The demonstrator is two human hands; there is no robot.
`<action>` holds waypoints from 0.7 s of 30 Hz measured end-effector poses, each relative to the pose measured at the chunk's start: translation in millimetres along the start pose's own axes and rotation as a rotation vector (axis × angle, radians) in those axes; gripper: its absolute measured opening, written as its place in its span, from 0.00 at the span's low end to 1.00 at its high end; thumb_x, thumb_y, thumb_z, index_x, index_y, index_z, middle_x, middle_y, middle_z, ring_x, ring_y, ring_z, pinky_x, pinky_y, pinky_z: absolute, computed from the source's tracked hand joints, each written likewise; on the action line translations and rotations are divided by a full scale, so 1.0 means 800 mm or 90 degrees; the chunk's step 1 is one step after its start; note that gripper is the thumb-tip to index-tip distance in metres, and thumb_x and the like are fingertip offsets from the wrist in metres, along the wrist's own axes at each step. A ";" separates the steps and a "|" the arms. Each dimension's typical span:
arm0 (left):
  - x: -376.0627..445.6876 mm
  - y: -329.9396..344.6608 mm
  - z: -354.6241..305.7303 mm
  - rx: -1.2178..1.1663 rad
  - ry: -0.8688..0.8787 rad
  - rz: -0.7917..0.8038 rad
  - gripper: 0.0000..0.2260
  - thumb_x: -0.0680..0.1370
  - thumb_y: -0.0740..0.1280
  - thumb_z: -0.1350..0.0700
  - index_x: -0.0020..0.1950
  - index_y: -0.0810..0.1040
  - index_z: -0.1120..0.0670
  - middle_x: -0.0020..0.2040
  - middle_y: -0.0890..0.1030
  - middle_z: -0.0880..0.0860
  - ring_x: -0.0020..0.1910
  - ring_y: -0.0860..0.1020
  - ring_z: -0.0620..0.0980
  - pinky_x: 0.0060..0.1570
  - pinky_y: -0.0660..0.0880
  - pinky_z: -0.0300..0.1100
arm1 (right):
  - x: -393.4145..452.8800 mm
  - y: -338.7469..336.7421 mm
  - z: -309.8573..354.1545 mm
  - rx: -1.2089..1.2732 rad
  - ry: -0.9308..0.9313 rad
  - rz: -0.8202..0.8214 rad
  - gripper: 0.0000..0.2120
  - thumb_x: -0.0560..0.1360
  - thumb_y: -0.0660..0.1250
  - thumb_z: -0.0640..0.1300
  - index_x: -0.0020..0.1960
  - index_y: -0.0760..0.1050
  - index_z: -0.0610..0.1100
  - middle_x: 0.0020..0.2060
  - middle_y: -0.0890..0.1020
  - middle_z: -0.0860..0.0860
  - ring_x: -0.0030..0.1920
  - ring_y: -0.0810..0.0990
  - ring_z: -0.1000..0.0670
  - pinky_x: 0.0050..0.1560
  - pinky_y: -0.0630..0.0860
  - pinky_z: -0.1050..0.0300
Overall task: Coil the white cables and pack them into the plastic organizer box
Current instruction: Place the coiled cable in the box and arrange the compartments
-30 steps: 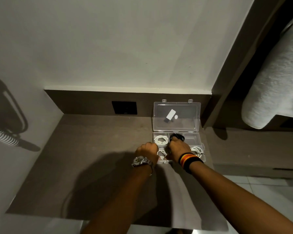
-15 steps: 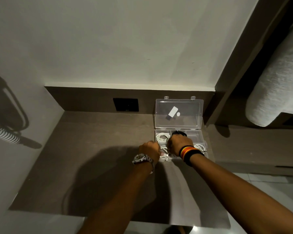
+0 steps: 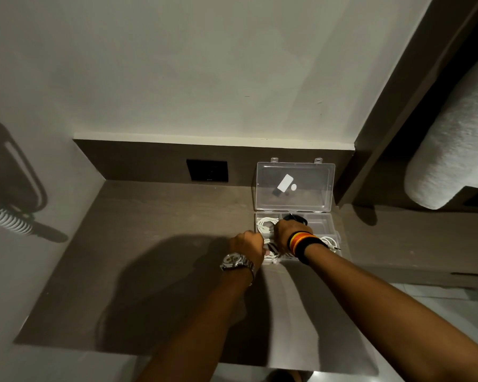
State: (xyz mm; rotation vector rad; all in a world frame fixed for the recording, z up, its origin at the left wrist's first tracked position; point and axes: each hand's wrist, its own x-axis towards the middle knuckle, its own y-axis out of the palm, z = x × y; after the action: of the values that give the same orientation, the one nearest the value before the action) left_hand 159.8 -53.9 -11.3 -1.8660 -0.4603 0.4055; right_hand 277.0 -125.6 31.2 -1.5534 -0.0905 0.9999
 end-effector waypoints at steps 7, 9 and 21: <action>0.001 -0.002 -0.002 0.043 0.003 0.024 0.13 0.77 0.66 0.46 0.52 0.82 0.54 0.50 0.83 0.56 0.48 0.81 0.58 0.47 0.77 0.46 | -0.007 -0.002 0.001 -0.005 -0.011 0.002 0.16 0.75 0.73 0.49 0.61 0.80 0.47 0.56 0.84 0.46 0.55 0.82 0.43 0.54 0.77 0.48; 0.000 -0.003 -0.002 0.048 0.013 0.010 0.13 0.76 0.67 0.47 0.52 0.82 0.54 0.50 0.82 0.56 0.48 0.81 0.58 0.47 0.77 0.47 | -0.010 0.001 -0.001 0.004 -0.011 -0.010 0.14 0.75 0.73 0.48 0.60 0.81 0.46 0.57 0.84 0.46 0.57 0.82 0.42 0.55 0.77 0.48; 0.015 -0.004 0.006 0.022 0.213 0.010 0.09 0.76 0.67 0.49 0.51 0.86 0.49 0.53 0.81 0.52 0.48 0.81 0.56 0.46 0.78 0.50 | -0.015 0.011 -0.023 0.169 0.015 -0.047 0.03 0.75 0.72 0.44 0.48 0.84 0.48 0.46 0.86 0.48 0.50 0.84 0.44 0.56 0.82 0.46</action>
State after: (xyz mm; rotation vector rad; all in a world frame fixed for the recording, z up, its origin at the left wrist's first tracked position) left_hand 167.3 -42.7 -10.6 -1.8589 -0.2111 0.1061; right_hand 276.7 -148.8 28.6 -1.3104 0.0021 0.8965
